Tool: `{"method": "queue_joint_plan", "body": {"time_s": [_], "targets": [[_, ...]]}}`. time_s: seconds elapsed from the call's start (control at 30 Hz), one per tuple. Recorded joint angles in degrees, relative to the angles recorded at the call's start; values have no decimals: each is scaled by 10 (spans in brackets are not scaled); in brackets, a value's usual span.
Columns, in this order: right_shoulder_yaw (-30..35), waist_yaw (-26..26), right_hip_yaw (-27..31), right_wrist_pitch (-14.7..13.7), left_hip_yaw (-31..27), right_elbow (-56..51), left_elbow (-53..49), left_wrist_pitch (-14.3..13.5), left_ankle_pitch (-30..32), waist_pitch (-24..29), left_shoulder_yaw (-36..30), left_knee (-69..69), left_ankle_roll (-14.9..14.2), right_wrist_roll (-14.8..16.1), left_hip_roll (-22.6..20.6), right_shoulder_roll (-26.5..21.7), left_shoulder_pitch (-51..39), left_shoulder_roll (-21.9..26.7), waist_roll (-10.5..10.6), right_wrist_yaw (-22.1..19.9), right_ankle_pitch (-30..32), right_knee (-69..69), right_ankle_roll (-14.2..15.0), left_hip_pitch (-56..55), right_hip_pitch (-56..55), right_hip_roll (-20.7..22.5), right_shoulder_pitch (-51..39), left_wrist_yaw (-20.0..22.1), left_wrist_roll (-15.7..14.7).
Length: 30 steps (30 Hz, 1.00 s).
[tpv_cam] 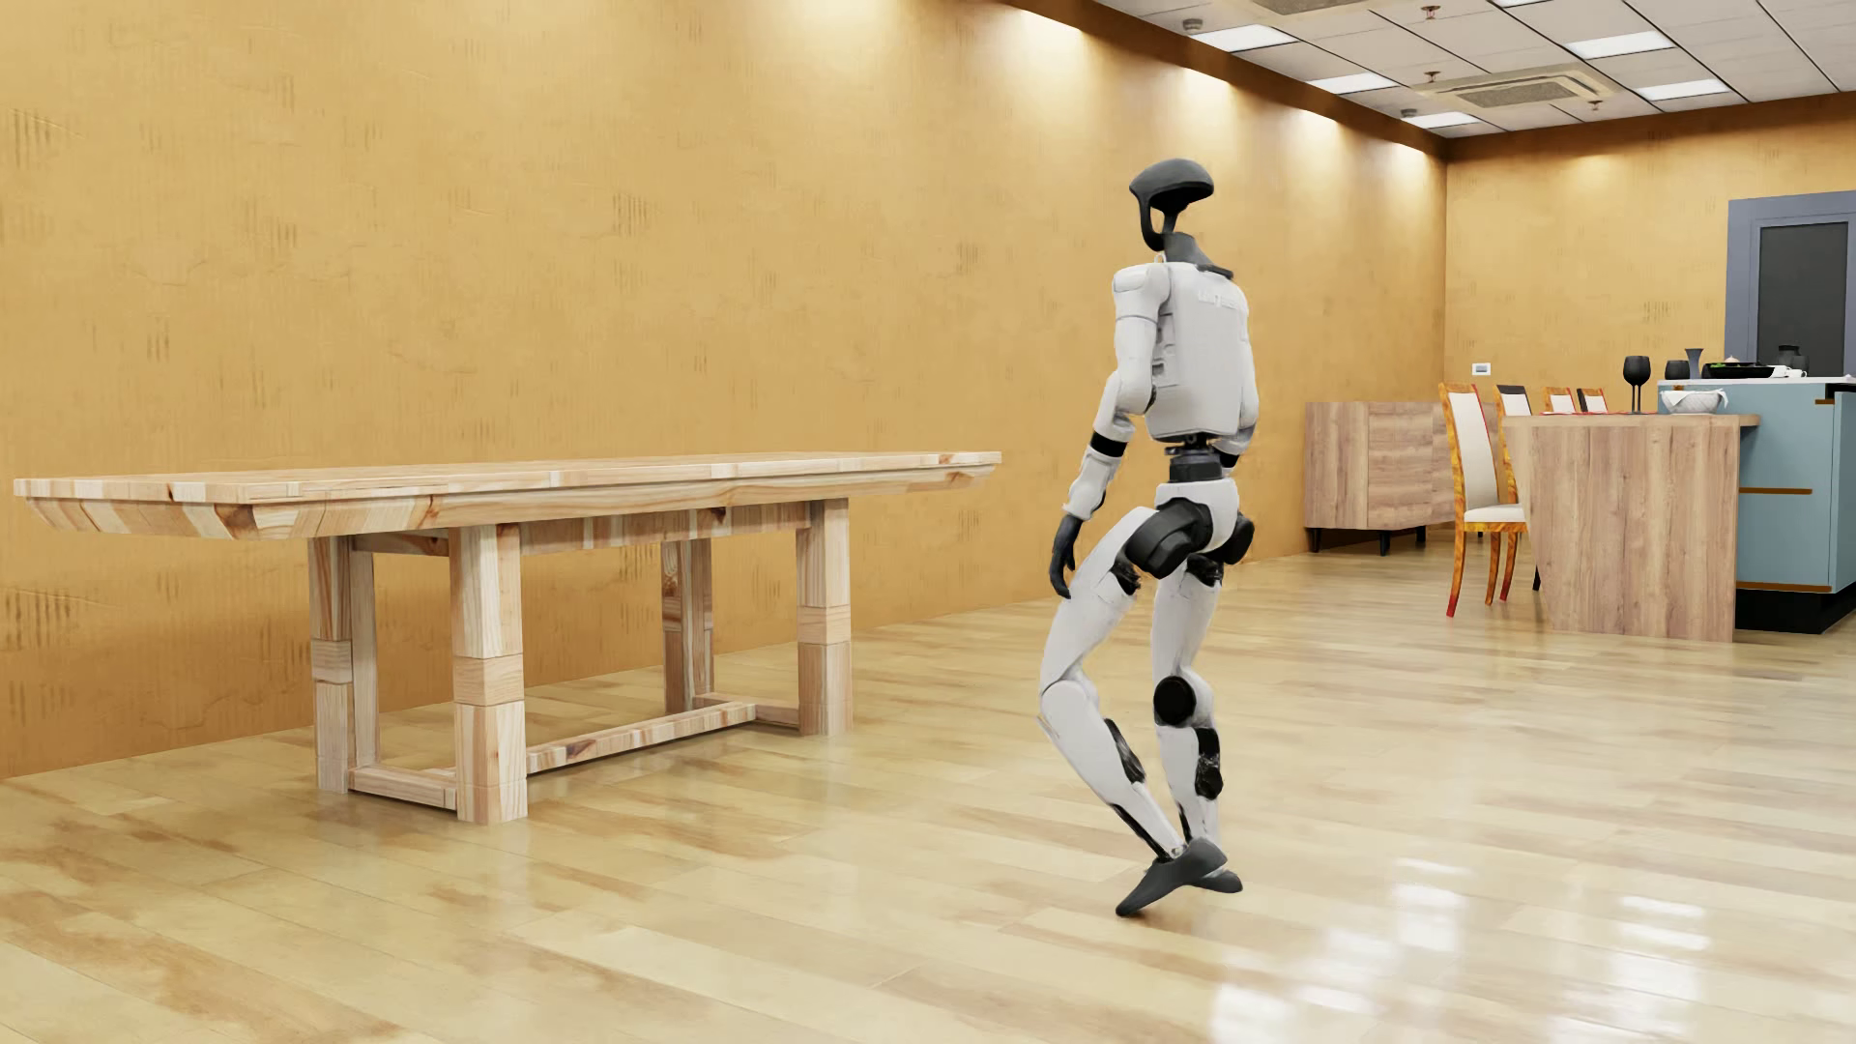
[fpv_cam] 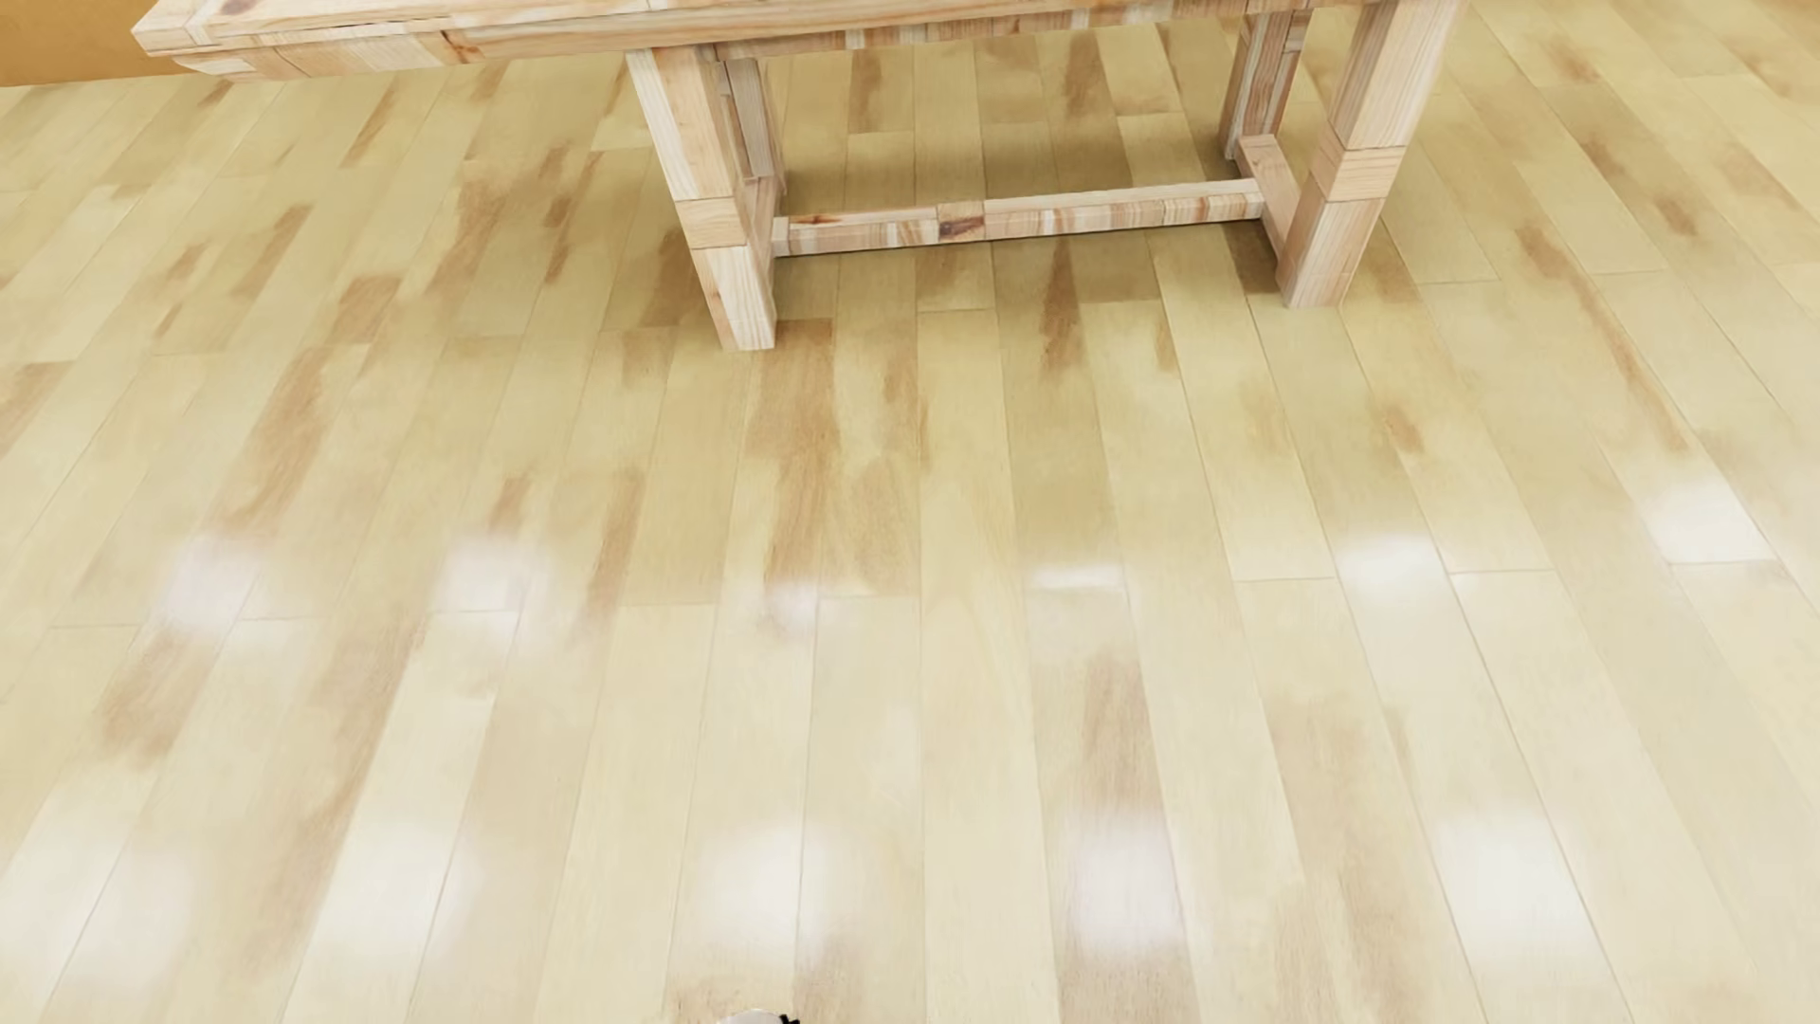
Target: Move towards table
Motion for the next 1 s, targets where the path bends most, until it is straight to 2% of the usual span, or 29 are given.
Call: {"method": "queue_joint_plan", "body": {"time_s": [0.1, 0.13, 0.17, 0.2, 0.23, 0.27, 0.3, 0.33, 0.37, 0.4, 0.43, 0.47, 0.5, 0.53, 0.57, 0.63, 0.7, 0.73, 0.77, 0.8, 0.87, 0.9, 0.97, 1.0], "targets": [[11, 29, 32, -42, 3, -14, -27, 5, 15, -6, 53, -229, -1, -3, -71, -32, 96, 48, 3, 8, -41, 3, 1, -43, 29, 16, -71, 29, -7], [24, 34, 42, -54, 2, -25, -24, 22, 32, -11, 74, -346, -20, -4, -93, -38, 115, 42, 4, 6, -55, -3, 3, -36, 40, 22, -93, 33, -13], [36, 37, 51, -66, 6, -39, -17, 36, 75, -17, 95, -460, -48, -4, -108, -43, 136, 37, 4, 3, -68, -8, 6, -20, 53, 28, -109, 34, -19], [41, 38, 57, -75, 25, -56, -8, 47, 122, -22, 112, -521, -16, 2, -112, -43, 154, 28, 4, -6, -78, -14, 10, 0, 67, 31, -119, 29, -23], [44, 38, 62, -83, 41, -72, 3, 52, 111, -27, 122, -517, 60, 11, -111, -40, 168, 19, 2, -12, -86, -2, 16, 8, 75, 31, -124, 19, -25], [42, 38, 62, -90, 51, -87, 17, 56, 100, -30, 126, -505, 76, 24, -115, -38, 174, 5, -2, -18, -89, 28, 23, 19, 78, 20, -122, 6, -26], [35, 38, 58, -94, 49, -100, 35, 61, 76, -31, 129, -481, 64, 36, -120, -29, 170, -6, -10, -30, -68, 90, 24, 25, 65, 7, -111, -4, -24], [32, 38, 56, -96, 50, -105, 51, 68, 50, -30, 125, -454, 57, 45, -124, -17, 162, -18, -18, -38, -18, 173, 43, 35, 40, -9, -92, -17, -16], [39, 37, 73, -93, 57, -102, 57, 66, 24, -30, 116, -433, 54, 46, -128, -11, 154, -29, -24, -30, 51, 264, 103, 48, 5, -22, -73, -37, -5], [64, 37, 98, -89, 67, -90, 51, 58, -2, -29, 110, -415, 52, 27, -128, -18, 148, -39, -31, 2, 108, 353, 157, 64, -32, -25, -61, -51, 6], [91, 37, 129, -84, 77, -74, 37, 45, -24, -27, 115, -402, 48, 3, -130, -30, 140, -48, -39, 51, 142, 437, 184, 82, -70, -21, -56, -48, 13], [106, 40, 143, -73, 85, -55, 26, 40, -44, -25, 131, -391, 42, -17, -133, -39, 128, -61, -48, 94, 143, 502, 189, 101, -104, -27, -50, -23, 12], [98, 41, 140, -52, 87, -34, 22, 38, -59, -24, 152, -386, 35, -23, -135, -38, 108, -74, -58, 105, 125, 537, 186, 120, -135, -58, -40, 15, 7], [77, 40, 130, -27, 83, -12, 24, 38, -71, -23, 162, -387, 27, -21, -139, -30, 82, -87, -66, 93, 121, 540, 167, 140, -160, -95, -25, 45, 7], [55, 37, 124, -5, 75, 15, 27, 39, -81, -23, 158, -392, 19, -15, -144, -18, 55, -94, -74, 70, 98, 514, 153, 158, -179, -126, -11, 58, 18], [18, 25, 113, 16, 49, 42, 26, 17, -98, -26, 129, -398, 0, -1, -152, -19, -11, -101, -87, 65, 58, 383, 136, 183, -197, -172, 25, 46, 44], [-12, 11, 95, 16, 8, 41, 4, -22, -109, -32, 103, -416, -18, 12, -154, -16, -65, -101, -99, 74, 73, 162, 119, 202, -168, -196, 68, 37, 61], [-32, 6, 79, 15, -13, 32, -8, -37, -117, -35, 93, -414, -28, 21, -156, -10, -86, -103, -104, 64, 39, 142, 115, 204, -149, -206, 92, 42, 66], [-47, 2, 58, 15, -32, 25, -19, -45, -126, -37, 85, -405, -39, 31, -154, 1, -104, -102, -110, 51, 3, 147, 106, 204, -136, -213, 113, 47, 71], [-48, -1, 36, 14, -46, 27, -32, -48, -130, -37, 86, -396, -49, 32, -143, 12, -112, -98, -114, 43, -6, 148, 91, 204, -124, -210, 124, 57, 73], [-14, -10, -6, 19, -64, 44, -56, -43, -123, -33, 115, -355, -64, 5, -110, 18, -102, -100, -111, 64, -9, 149, 65, 187, -104, -192, 121, 79, 63], [11, -14, -28, 10, -77, 42, -61, -42, -106, -30, 123, -320, -68, -12, -93, 15, -96, -104, -107, 85, -11, 138, 61, 166, -89, -181, 115, 86, 56], [42, -20, -74, -10, -102, 19, -46, -42, -53, -23, 100, -235, -97, -33, -63, 6, -94, -98, -92, 103, -16, 114, 56, 112, -56, -161, 105, 65, 61], [46, -21, -91, -17, -97, 1, -31, -45, -33, -20, 75, -195, -117, -35, -46, -1, -94, -91, -84, 90, -19, 104, 54, 89, -43, -153, 98, 37, 75]]}}
